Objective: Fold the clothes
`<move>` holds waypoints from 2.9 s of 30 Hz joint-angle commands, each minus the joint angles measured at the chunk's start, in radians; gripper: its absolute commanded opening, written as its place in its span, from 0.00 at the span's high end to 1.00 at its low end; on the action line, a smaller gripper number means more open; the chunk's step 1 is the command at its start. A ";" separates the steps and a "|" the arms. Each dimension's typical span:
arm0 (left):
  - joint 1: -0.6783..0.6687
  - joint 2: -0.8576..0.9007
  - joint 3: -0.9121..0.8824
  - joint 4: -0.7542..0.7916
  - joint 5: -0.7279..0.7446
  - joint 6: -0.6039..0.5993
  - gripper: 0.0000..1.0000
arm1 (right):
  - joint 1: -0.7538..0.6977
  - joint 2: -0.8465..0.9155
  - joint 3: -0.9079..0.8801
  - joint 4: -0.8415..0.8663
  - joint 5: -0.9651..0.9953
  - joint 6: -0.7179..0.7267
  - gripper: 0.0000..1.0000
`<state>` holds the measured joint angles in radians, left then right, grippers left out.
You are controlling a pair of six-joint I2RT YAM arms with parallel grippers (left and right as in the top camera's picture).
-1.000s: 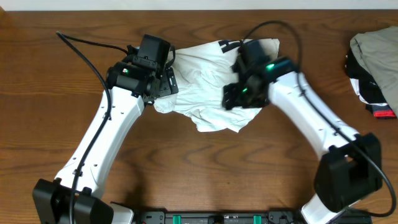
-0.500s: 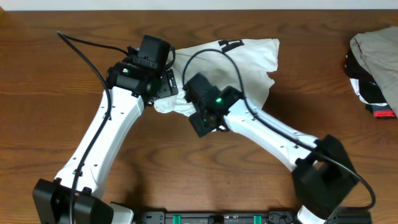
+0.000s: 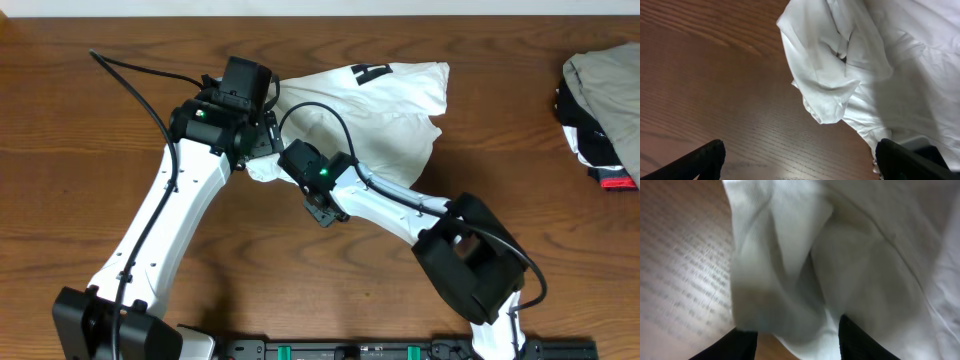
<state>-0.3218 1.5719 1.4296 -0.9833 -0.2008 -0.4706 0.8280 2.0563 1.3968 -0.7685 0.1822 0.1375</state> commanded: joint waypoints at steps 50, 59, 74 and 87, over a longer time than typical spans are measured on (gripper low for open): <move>-0.004 0.005 -0.009 -0.004 0.006 0.007 0.02 | 0.041 -0.146 0.089 -0.465 -0.178 0.173 0.99; -0.004 0.005 -0.009 -0.008 0.006 0.007 0.02 | 0.041 -0.204 0.089 -0.658 -0.198 0.226 0.99; -0.004 0.005 -0.008 -0.011 0.006 0.026 0.02 | 0.042 -0.217 0.089 -0.746 -0.208 0.221 0.46; -0.004 0.005 -0.008 -0.056 0.121 0.064 0.02 | -0.061 -0.216 0.089 -0.592 -0.175 0.222 0.11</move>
<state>-0.3237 1.5719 1.4296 -1.0286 -0.1574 -0.4503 0.8177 1.8633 1.4719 -1.3941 -0.0154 0.3557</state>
